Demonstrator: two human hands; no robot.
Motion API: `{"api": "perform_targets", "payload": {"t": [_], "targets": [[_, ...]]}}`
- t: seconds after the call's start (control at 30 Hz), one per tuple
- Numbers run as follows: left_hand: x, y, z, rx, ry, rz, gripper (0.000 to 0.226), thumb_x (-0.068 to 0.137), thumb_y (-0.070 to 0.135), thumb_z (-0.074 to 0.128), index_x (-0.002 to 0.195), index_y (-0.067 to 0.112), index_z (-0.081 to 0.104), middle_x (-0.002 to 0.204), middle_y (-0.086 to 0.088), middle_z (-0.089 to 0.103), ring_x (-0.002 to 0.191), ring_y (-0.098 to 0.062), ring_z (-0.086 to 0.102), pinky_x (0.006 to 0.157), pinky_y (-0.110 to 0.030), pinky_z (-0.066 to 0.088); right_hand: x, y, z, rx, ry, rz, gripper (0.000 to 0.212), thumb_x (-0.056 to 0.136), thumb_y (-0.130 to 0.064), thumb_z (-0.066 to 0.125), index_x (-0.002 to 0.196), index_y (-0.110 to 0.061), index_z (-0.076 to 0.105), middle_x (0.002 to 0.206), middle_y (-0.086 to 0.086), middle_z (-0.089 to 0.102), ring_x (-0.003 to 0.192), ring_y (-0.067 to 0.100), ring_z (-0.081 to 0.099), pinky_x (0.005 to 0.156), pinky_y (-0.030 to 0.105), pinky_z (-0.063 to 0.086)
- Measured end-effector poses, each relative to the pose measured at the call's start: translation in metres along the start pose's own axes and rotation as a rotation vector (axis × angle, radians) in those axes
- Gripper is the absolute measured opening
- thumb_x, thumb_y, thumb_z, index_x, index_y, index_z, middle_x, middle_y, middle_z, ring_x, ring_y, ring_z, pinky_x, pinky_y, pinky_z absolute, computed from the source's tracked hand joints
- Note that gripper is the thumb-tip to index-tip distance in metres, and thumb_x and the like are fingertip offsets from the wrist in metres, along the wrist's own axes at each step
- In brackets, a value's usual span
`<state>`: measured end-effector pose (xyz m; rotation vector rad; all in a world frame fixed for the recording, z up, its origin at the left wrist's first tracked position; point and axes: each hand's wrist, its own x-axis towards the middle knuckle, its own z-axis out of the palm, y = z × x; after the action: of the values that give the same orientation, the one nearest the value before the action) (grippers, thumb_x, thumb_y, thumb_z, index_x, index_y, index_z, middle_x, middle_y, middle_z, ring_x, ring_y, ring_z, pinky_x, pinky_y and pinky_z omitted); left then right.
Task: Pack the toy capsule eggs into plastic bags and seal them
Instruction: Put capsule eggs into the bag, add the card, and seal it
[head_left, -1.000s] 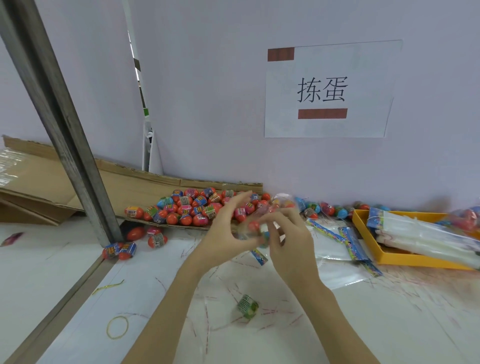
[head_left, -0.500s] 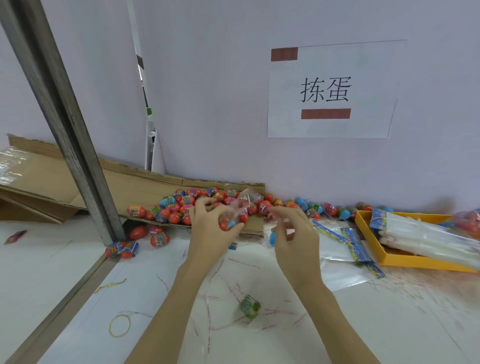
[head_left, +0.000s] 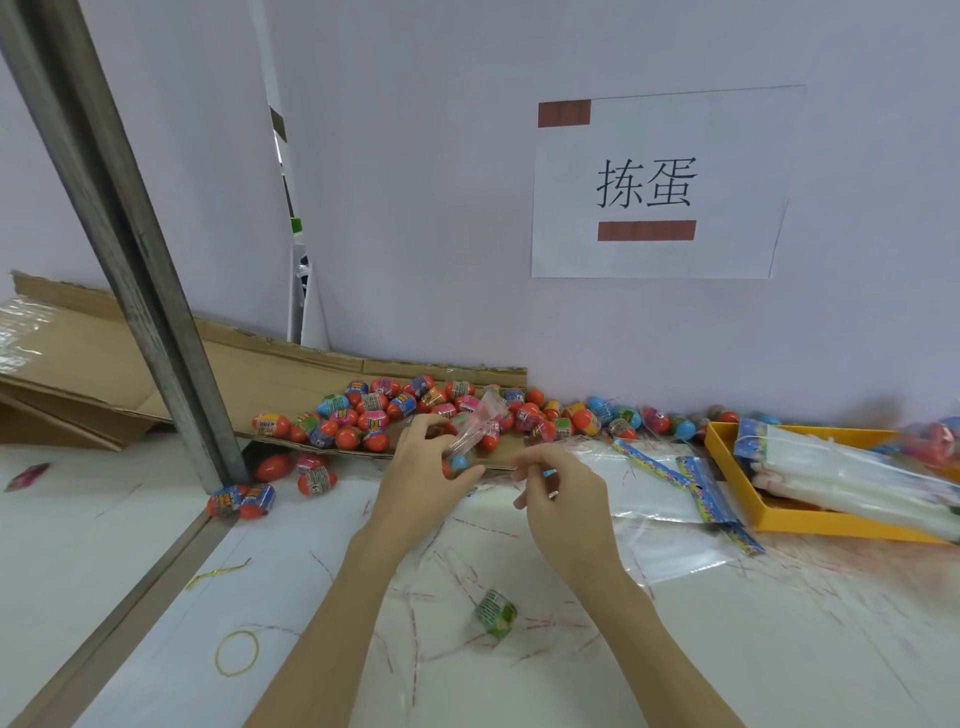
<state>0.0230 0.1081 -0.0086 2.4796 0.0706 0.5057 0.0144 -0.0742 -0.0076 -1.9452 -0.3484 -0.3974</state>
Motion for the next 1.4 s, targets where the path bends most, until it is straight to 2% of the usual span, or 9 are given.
{"api": "perform_targets", "payload": {"t": [0.17,0.33,0.4,0.5,0.63,0.83,1.1,1.27,1.4], "targets": [[0.0,0.003,0.001,0.03,-0.056,0.099,0.039,0.094,0.04,0.075,0.127,0.019,0.072,0.141,0.012,0.053,0.122,-0.005,0.045,0.098,-0.023,0.038,0.003,0.005,-0.003,0.008,0.015,0.078,0.041,0.1,0.003,0.052,0.132,-0.022,0.062,0.128,-0.004,0.06,0.108,0.016,0.065,0.094,0.042,0.058],[-0.002,0.007,0.002,-0.068,-0.15,0.223,0.038,0.091,0.038,0.079,0.127,0.028,0.074,0.123,0.032,0.052,0.112,0.018,0.04,0.095,-0.008,0.031,0.004,0.013,-0.005,-0.253,-0.172,-0.053,0.049,0.104,-0.002,0.049,0.15,-0.017,0.05,0.157,-0.002,0.045,0.146,0.017,0.035,0.117,0.025,0.03],[-0.003,0.01,0.004,-0.132,-0.186,0.25,0.034,0.091,0.035,0.08,0.124,0.03,0.075,0.121,0.038,0.056,0.11,0.018,0.05,0.093,-0.008,0.038,0.003,0.016,-0.002,-0.274,-0.223,-0.071,0.047,0.103,-0.003,0.05,0.148,-0.016,0.052,0.155,-0.001,0.047,0.146,0.018,0.036,0.117,0.024,0.03],[-0.005,0.015,0.006,-0.207,-0.235,0.254,0.019,0.091,0.031,0.078,0.111,0.028,0.077,0.111,0.022,0.068,0.103,0.004,0.062,0.086,-0.015,0.048,0.004,0.019,0.001,-0.324,-0.198,-0.115,0.044,0.101,-0.003,0.055,0.144,-0.015,0.055,0.153,-0.001,0.045,0.143,0.018,0.037,0.111,0.023,0.035],[-0.004,0.016,0.005,-0.28,-0.155,0.184,0.022,0.088,0.031,0.083,0.11,0.027,0.079,0.123,0.021,0.059,0.114,0.005,0.054,0.089,-0.003,0.038,0.006,0.023,0.0,-0.367,-0.168,-0.134,0.049,0.098,0.0,0.054,0.142,-0.021,0.057,0.153,0.004,0.04,0.138,0.022,0.038,0.101,0.034,0.048],[-0.003,0.016,0.001,-0.296,-0.065,0.117,0.025,0.088,0.032,0.084,0.112,0.026,0.078,0.126,0.017,0.054,0.118,0.007,0.049,0.088,0.002,0.036,0.008,0.027,0.002,-0.545,-0.246,-0.064,0.051,0.106,-0.011,0.046,0.154,-0.024,0.045,0.163,0.005,0.028,0.143,0.03,0.028,0.115,0.04,0.039],[-0.004,0.021,-0.001,-0.524,-0.138,0.004,0.038,0.075,0.044,0.093,0.107,0.034,0.075,0.095,0.015,0.077,0.088,-0.002,0.072,0.068,-0.02,0.058,0.01,0.013,-0.01,-0.089,0.11,-0.091,0.016,0.098,-0.012,0.066,0.11,-0.021,0.064,0.109,-0.002,0.056,0.097,0.004,0.055,0.077,0.022,0.046],[-0.008,0.022,0.002,-0.355,-0.176,-0.02,0.076,0.06,0.074,0.087,0.126,0.047,0.06,0.098,0.032,0.069,0.092,0.008,0.066,0.079,-0.018,0.052,0.011,-0.005,-0.014,0.291,0.274,-0.019,0.011,0.107,-0.024,0.054,0.117,-0.027,0.059,0.097,-0.009,0.068,0.087,0.005,0.065,0.07,0.013,0.049],[-0.009,0.026,0.003,-0.306,-0.219,0.017,0.082,0.059,0.08,0.083,0.129,0.044,0.058,0.105,0.021,0.072,0.096,-0.002,0.068,0.081,-0.028,0.061,0.009,-0.011,-0.017,0.285,0.281,-0.124,0.014,0.106,-0.029,0.056,0.118,-0.026,0.063,0.099,-0.015,0.069,0.093,0.007,0.068,0.072,0.014,0.051]]}}
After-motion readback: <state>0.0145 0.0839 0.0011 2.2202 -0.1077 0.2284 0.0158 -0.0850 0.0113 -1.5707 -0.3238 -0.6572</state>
